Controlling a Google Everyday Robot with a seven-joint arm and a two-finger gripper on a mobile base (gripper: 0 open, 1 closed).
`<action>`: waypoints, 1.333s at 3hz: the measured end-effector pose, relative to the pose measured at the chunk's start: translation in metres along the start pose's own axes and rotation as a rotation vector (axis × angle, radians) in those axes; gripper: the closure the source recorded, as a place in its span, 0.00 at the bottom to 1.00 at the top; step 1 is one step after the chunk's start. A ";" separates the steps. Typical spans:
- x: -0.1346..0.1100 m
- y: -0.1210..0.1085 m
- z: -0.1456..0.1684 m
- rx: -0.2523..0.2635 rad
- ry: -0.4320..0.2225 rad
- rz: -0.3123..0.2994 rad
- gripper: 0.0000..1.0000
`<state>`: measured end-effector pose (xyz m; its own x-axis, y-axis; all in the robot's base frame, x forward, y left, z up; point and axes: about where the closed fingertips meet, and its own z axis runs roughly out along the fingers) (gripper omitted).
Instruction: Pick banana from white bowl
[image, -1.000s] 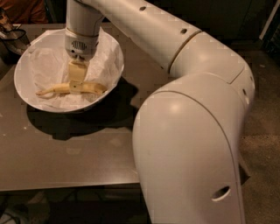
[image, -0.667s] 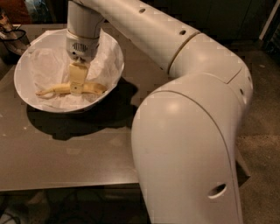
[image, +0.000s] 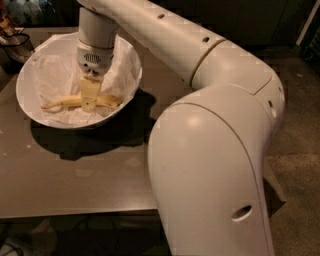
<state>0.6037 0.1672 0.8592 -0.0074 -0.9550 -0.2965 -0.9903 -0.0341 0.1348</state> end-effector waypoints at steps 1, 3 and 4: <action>0.002 -0.002 0.008 -0.016 -0.002 0.002 0.40; 0.007 -0.003 0.014 -0.013 -0.006 -0.008 0.61; 0.008 0.000 0.013 -0.008 -0.005 -0.038 0.84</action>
Offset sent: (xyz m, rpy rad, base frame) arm -0.0069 -0.0129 -0.0195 -0.0320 0.0648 0.0245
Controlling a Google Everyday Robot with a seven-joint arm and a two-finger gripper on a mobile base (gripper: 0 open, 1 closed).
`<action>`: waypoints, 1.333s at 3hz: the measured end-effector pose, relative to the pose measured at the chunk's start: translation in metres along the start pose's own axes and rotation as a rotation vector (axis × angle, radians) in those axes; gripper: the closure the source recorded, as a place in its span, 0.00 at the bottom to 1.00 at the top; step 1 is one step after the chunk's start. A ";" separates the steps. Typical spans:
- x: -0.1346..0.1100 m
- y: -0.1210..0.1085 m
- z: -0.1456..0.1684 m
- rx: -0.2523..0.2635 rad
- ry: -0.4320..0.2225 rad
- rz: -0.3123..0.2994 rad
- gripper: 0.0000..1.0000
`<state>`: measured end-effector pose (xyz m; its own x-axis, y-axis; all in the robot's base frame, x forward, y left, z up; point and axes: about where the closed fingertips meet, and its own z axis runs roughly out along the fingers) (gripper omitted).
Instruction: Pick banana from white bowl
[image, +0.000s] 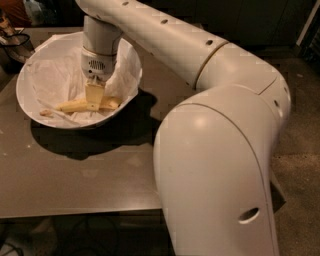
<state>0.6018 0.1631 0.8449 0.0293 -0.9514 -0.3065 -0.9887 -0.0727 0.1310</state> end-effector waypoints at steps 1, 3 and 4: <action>0.000 0.000 0.000 0.000 0.000 -0.001 1.00; -0.002 0.009 -0.013 0.033 -0.024 -0.033 1.00; -0.004 0.027 -0.035 0.078 -0.037 -0.060 1.00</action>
Offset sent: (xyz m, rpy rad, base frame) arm -0.0001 0.0000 0.0000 0.0002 -0.0004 0.0008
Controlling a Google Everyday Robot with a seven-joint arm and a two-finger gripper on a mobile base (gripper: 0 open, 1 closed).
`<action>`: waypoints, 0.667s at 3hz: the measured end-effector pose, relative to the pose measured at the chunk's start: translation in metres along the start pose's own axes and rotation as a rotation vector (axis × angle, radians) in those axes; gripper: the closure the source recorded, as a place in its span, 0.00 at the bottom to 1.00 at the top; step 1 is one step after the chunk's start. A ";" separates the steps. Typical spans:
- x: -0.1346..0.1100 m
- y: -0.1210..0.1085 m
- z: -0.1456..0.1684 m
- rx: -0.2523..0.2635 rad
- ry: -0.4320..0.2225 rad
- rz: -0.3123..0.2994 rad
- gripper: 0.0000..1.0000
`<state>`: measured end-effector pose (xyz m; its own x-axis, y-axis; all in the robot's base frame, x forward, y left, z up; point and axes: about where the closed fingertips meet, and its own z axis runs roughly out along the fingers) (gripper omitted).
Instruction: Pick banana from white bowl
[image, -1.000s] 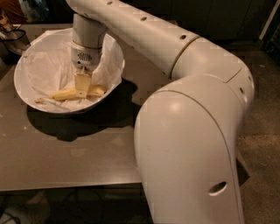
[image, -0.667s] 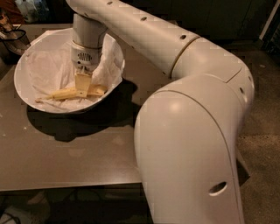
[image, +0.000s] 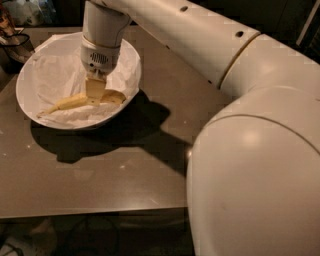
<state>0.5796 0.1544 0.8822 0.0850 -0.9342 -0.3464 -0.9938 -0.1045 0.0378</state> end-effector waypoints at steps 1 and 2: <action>-0.006 0.017 -0.024 0.019 -0.021 -0.035 1.00; -0.019 0.030 -0.046 0.019 -0.040 -0.078 1.00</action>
Offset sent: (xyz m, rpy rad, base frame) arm -0.0469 -0.0052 0.0859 0.0569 -0.0436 0.1175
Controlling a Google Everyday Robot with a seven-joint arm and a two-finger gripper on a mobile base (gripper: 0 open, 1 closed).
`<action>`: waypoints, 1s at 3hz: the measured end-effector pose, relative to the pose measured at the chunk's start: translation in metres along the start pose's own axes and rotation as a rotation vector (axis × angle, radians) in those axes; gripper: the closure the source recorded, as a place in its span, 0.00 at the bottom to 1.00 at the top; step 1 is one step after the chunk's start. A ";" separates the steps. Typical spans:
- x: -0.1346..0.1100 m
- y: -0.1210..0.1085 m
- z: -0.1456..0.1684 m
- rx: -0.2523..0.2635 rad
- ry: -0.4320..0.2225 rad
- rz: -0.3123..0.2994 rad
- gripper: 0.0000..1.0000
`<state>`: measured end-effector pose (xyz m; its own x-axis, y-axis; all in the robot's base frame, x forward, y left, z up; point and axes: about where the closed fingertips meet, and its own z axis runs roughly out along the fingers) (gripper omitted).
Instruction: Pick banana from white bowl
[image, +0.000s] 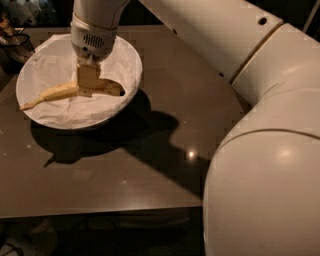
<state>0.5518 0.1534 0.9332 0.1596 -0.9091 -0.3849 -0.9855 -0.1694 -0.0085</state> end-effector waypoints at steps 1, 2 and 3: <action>-0.019 0.022 -0.019 0.007 -0.011 -0.059 1.00; -0.032 0.044 -0.030 0.007 -0.019 -0.087 1.00; -0.032 0.085 -0.042 0.026 -0.046 -0.080 1.00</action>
Offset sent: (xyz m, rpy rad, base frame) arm -0.0785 0.0039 0.0553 0.0043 -0.0237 0.1141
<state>0.4656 0.1526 0.9833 0.2357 -0.8746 -0.4238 -0.9709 -0.2305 -0.0643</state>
